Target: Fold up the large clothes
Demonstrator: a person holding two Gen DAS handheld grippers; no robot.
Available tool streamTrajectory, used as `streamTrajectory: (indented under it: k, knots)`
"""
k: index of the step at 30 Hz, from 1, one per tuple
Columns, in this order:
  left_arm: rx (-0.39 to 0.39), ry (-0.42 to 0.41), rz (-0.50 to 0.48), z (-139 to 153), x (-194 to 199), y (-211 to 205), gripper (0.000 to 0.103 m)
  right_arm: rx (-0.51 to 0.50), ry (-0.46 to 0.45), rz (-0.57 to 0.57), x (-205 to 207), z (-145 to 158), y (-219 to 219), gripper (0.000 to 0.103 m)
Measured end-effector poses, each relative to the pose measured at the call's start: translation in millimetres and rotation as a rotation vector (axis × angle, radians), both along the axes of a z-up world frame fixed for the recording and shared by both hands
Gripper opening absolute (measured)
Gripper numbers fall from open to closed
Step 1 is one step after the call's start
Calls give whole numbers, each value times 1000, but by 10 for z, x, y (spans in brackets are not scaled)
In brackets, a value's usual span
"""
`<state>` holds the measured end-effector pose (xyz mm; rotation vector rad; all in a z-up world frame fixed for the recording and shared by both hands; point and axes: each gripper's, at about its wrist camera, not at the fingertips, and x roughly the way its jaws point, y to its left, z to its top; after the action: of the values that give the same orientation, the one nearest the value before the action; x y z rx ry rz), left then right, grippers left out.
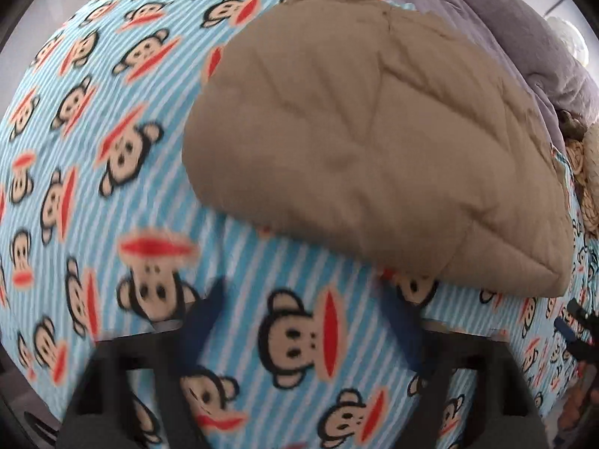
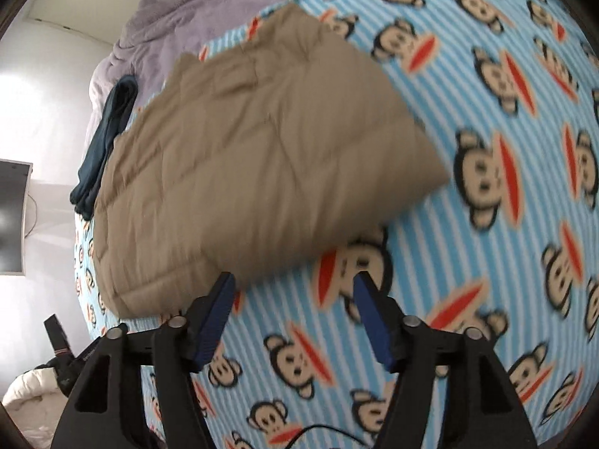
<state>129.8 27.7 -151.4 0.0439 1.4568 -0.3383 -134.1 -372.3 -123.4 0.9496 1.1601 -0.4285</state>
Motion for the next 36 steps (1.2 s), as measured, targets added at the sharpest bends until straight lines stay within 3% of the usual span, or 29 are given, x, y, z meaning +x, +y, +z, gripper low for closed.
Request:
streamTrajectory:
  k: [2,6,7,9,14,21,26,36]
  knots:
    - [3,-20,7,8,-84,4,102,9,5,8,-19,-59,69,81]
    - [-14,14,34,-40,-154,28,102,60,1,3,-61,-184,202,83]
    - [-25,26,44,-54,-162,36,102,72,-4,1,-58,-209,221,87]
    - [-45,40,61,-74,-156,48,102,88,-24,-14,-74,-235,260,103]
    - [-99,67,89,-122,-123,22,102,162,-98,-98,-86,-321,272,103]
    - [-330,155,270,-291,180,145,102,286,-155,-195,42,-510,153,103]
    - [-452,189,336,-459,348,153,102,347,-243,-252,151,-618,41,103]
    - [-471,131,316,-554,616,-30,102,442,-327,-310,512,-992,-22,103]
